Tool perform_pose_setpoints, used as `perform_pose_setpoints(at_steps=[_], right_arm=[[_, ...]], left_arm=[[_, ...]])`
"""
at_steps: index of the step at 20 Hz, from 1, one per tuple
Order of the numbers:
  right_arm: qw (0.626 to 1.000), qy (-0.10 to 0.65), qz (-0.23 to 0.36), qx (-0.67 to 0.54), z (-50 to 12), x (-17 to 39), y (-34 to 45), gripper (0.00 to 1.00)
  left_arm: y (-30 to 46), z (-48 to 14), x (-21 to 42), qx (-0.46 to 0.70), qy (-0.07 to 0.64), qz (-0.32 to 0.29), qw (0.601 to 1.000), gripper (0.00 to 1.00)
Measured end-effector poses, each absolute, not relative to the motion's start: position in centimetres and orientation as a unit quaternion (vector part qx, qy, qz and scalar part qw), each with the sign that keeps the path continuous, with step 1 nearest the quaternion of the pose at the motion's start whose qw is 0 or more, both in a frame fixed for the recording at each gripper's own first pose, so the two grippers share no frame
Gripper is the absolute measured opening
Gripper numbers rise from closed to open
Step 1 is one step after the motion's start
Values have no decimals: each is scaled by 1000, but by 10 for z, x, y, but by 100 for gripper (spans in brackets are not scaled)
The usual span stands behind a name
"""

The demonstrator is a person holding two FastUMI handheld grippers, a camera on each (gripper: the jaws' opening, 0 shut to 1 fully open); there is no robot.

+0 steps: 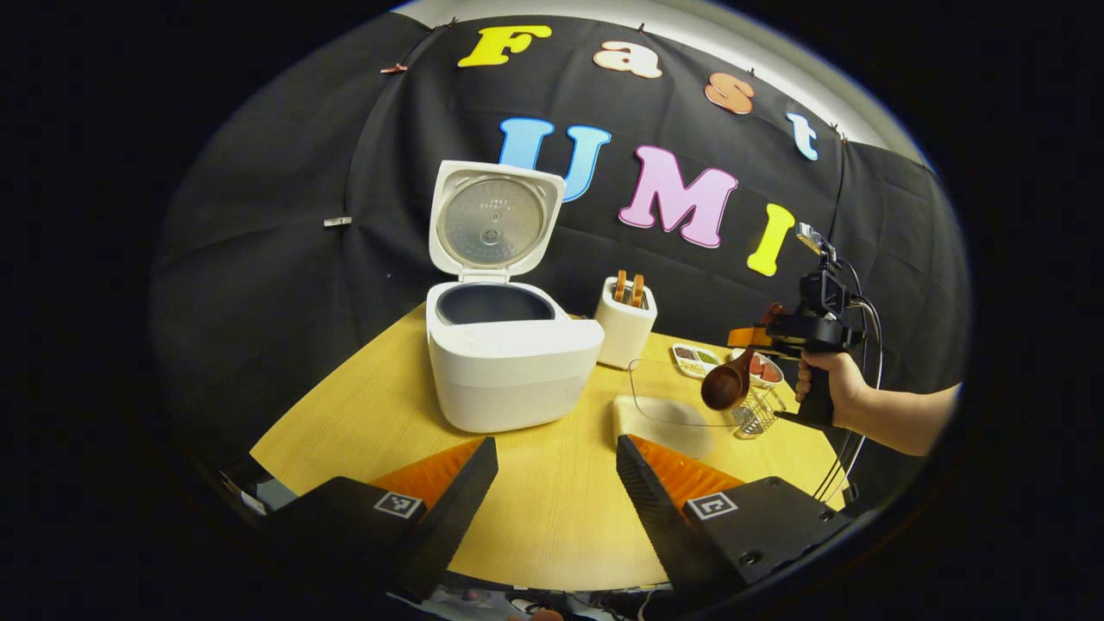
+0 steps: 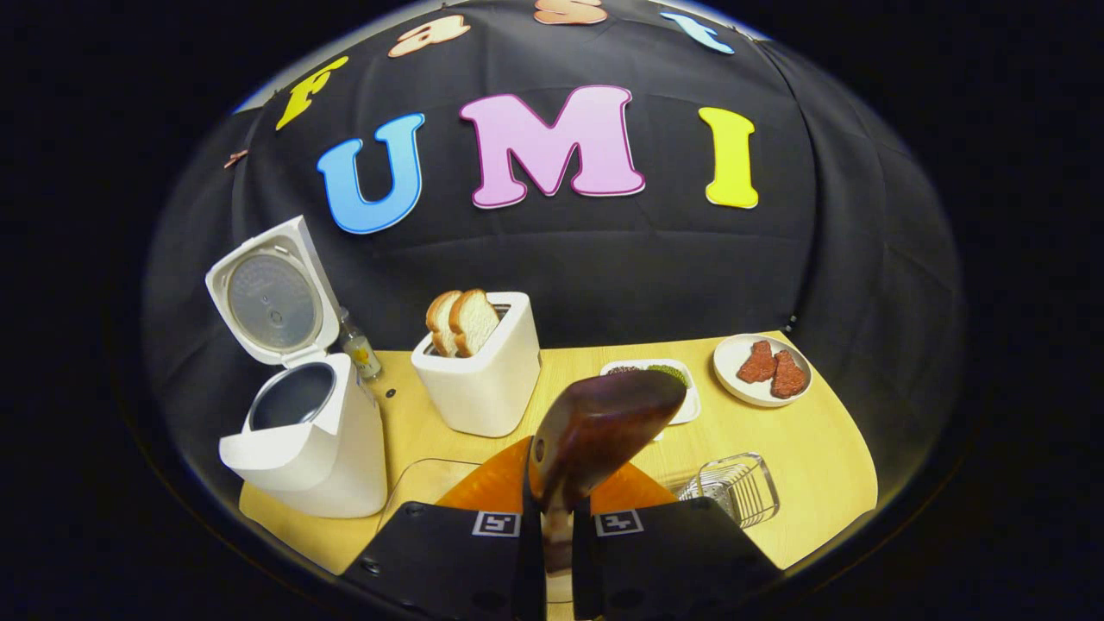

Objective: Close the left gripper, press the button to open the rice cooker; take a wooden spoon from the chopstick holder with the right hand, scoop a spoonful of rice and pour it into the rice cooker, then put the wooden spoon back into the chopstick holder.

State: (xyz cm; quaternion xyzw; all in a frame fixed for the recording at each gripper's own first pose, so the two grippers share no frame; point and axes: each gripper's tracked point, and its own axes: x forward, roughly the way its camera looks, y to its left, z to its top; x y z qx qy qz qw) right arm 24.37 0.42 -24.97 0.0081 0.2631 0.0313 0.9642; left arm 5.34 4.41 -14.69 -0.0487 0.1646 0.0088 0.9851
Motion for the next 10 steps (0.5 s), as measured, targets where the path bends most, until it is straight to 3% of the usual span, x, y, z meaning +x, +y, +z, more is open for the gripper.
perform_pose_setpoints(at_steps=[10], right_arm=[[968, 252, 12, -10, -306, 245, 28, 17]], left_arm=[[65, -148, 68, -11, 174, -1, 985, 96]])
